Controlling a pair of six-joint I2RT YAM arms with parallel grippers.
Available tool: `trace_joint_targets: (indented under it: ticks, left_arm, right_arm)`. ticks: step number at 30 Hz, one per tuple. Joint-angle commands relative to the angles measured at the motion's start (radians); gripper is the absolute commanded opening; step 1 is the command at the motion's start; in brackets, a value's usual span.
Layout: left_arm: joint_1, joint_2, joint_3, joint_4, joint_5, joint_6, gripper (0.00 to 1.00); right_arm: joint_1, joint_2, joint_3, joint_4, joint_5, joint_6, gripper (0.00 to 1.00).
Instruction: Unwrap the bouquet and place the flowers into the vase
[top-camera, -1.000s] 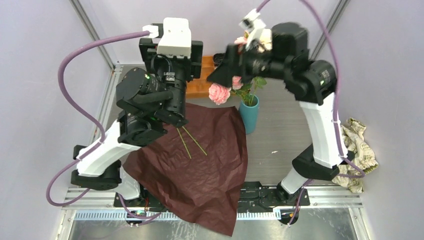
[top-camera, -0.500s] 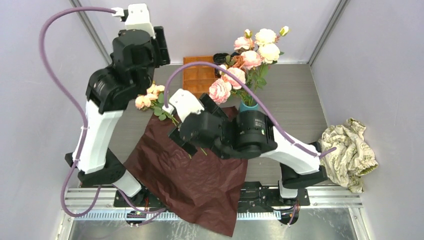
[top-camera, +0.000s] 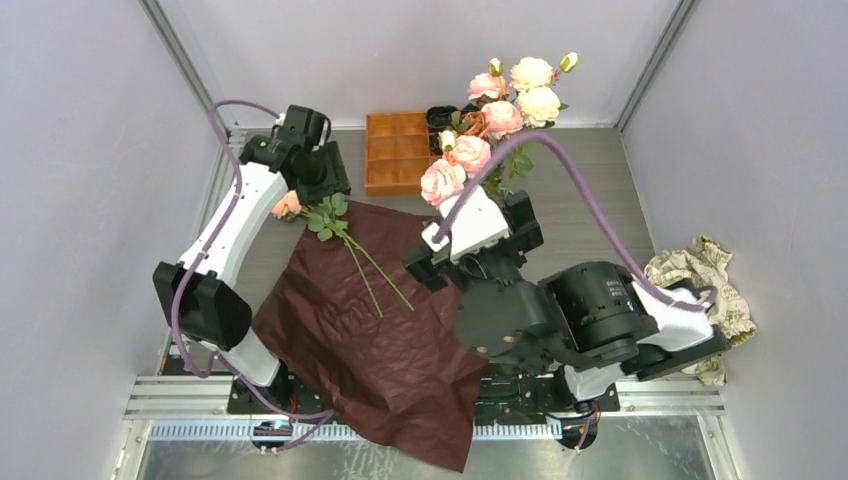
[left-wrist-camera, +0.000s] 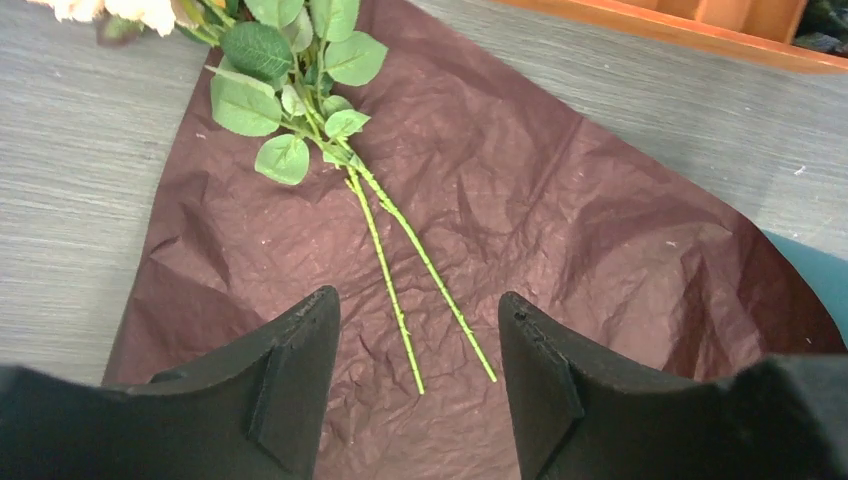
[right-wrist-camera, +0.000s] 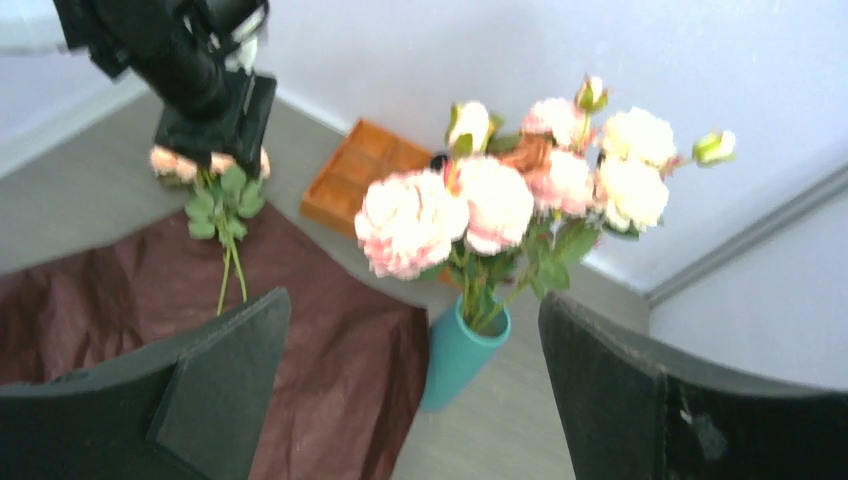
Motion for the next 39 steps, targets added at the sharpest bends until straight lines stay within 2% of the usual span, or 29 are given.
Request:
trace_joint_targets:
  ticks: [1, 2, 3, 4, 6, 7, 8, 13, 18, 31, 35, 39]
  left_arm:
    - [0.051, -0.025, -0.091, 0.149, 0.094, -0.051, 0.60]
    - [0.051, -0.008, -0.105, 0.157, 0.094, -0.052, 0.60]
    - [0.053, 0.008, -0.122, 0.164, 0.089, -0.056, 0.59]
    - [0.053, 0.026, -0.136, 0.178, 0.081, -0.062, 0.59]
    - [0.051, 0.052, -0.164, 0.204, 0.069, -0.076, 0.58]
    - [0.053, 0.061, -0.177, 0.212, 0.059, -0.085, 0.58]
    - [0.053, 0.069, -0.189, 0.221, 0.049, -0.095, 0.57]
    - [0.063, 0.096, -0.264, 0.293, 0.023, -0.154, 0.56]
    - [0.085, 0.144, -0.301, 0.325, 0.013, -0.182, 0.54]
    - [0.180, 0.308, -0.269, 0.365, 0.025, -0.188, 0.51]
    - [0.189, 0.351, -0.246, 0.368, 0.027, -0.186, 0.44]
    - [0.189, 0.350, -0.253, 0.381, 0.034, -0.190, 0.24]
  right_arm:
    - [0.045, -0.217, -0.415, 1.085, 0.402, -0.732, 0.99]
    - [0.050, -0.272, -0.521, 1.361, 0.378, -0.978, 1.00]
    - [0.052, -0.312, -0.578, 1.479, 0.365, -1.014, 1.00]
    - [0.052, -0.340, -0.597, 1.432, 0.371, -0.951, 1.00]
    - [0.052, -0.359, -0.554, 1.143, 0.415, -0.725, 1.00]
    - [0.052, -0.355, -0.528, 1.031, 0.433, -0.655, 1.00]
    - [0.053, -0.348, -0.518, 0.992, 0.449, -0.647, 1.00]
    - [0.053, -0.320, -0.506, 0.974, 0.439, -0.681, 0.99]
    - [0.052, -0.357, -0.552, 0.980, 0.427, -0.663, 1.00]
    - [0.053, -0.460, -0.654, 0.994, 0.395, -0.641, 0.99]
    - [0.052, -0.490, -0.678, 0.996, 0.382, -0.622, 0.99]
    - [0.053, -0.503, -0.689, 0.997, 0.381, -0.615, 0.99]
